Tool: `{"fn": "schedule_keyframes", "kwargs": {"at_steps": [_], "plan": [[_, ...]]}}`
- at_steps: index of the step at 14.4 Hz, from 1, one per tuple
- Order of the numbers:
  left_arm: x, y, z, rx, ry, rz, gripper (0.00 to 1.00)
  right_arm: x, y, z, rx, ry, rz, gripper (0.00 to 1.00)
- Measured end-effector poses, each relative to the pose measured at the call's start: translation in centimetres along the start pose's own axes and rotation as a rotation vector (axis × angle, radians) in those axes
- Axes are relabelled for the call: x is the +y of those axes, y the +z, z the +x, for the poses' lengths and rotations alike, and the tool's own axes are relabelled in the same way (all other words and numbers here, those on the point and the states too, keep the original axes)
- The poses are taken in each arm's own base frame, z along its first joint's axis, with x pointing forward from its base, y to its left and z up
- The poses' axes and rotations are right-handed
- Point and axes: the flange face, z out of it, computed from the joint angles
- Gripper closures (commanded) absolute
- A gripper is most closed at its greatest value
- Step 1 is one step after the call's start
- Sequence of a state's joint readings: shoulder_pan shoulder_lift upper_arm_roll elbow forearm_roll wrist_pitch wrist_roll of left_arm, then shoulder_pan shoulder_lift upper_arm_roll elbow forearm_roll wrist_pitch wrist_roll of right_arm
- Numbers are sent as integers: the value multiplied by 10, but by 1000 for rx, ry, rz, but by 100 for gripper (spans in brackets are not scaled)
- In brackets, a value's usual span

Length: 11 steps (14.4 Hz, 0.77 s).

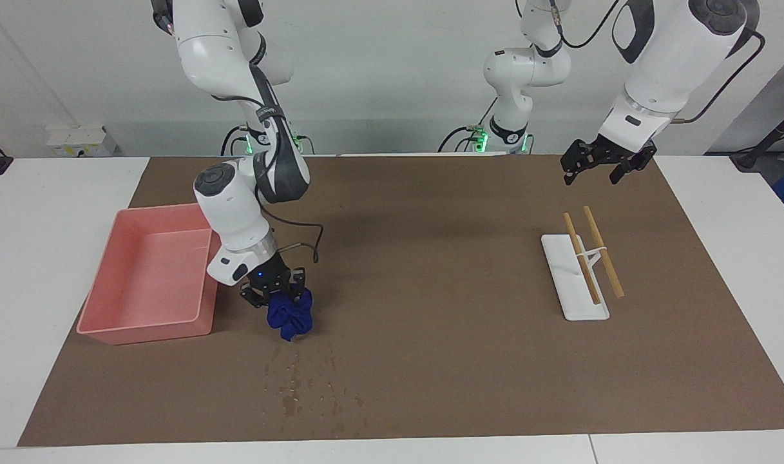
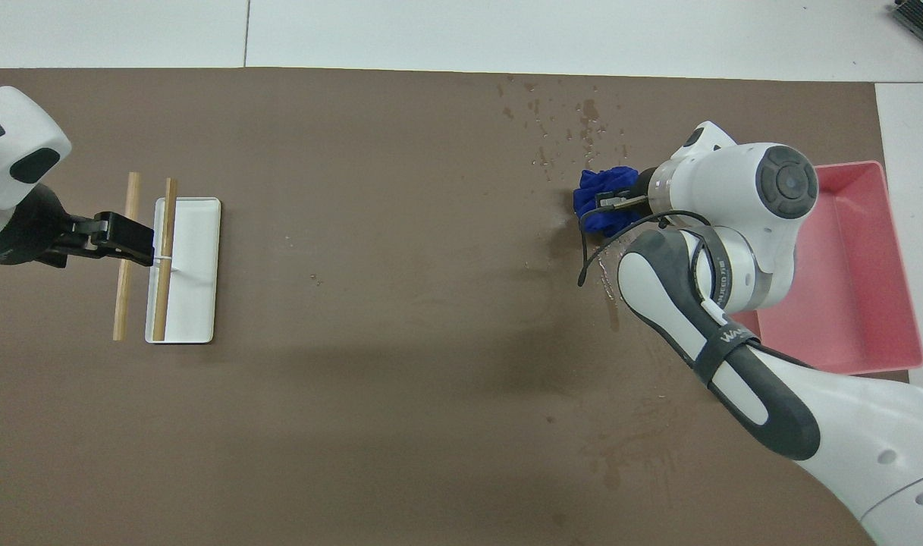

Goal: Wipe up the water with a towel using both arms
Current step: 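Wipe the towel across the water spill with the right gripper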

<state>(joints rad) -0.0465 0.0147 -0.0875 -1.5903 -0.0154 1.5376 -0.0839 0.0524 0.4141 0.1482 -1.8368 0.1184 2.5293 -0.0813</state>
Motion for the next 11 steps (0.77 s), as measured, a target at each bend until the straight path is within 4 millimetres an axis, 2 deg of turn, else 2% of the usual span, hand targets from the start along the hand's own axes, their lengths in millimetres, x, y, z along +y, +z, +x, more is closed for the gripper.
{"fn": "schedule_keyframes", "kwargs": {"at_steps": [3, 4, 8, 11], "plan": [[-3, 0, 0, 0, -5, 0, 0, 1, 37, 0, 28, -19, -9, 100], [-4, 0, 0, 0, -7, 0, 0, 1, 43, 2, 38, -29, -14, 100], [-4, 0, 0, -1, -7, 0, 0, 2, 44, 2, 7, -33, -14, 100], [-4, 0, 0, -1, -7, 0, 0, 1, 41, 0, -98, -32, -6, 100]]}}
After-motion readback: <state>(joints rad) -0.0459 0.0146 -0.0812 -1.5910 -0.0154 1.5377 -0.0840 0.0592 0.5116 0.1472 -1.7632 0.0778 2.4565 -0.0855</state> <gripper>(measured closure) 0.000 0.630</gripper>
